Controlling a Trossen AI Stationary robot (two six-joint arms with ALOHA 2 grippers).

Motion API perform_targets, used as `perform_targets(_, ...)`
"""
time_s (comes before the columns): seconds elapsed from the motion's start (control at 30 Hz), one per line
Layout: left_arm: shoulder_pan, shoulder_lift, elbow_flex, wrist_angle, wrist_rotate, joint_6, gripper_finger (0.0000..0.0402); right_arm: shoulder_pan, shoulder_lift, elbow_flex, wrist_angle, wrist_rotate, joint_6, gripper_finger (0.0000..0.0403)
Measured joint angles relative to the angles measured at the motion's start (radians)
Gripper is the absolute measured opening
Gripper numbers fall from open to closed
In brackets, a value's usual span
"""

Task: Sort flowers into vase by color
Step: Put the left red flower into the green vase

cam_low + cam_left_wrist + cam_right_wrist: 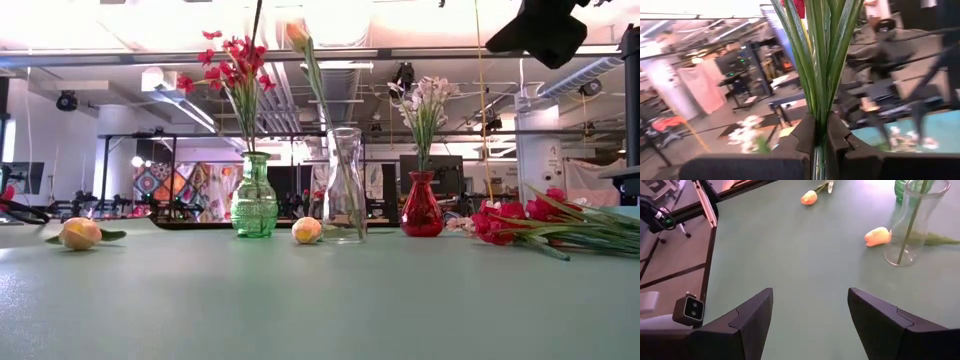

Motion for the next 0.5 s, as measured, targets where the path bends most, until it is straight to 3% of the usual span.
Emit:
perform_targets(0.4, 0.374, -0.154, -0.24, 0.245, 0.29, -0.053, 0.0, 0.0, 0.0, 0.0, 0.013, 0.018, -0.003, 0.0249)
perform_targets(0.5, 0.434, -0.176, -0.307, 0.332, 0.306, -0.087, 0.0, 0.0, 0.0, 0.0, 0.017, 0.018, -0.002, 0.0249)
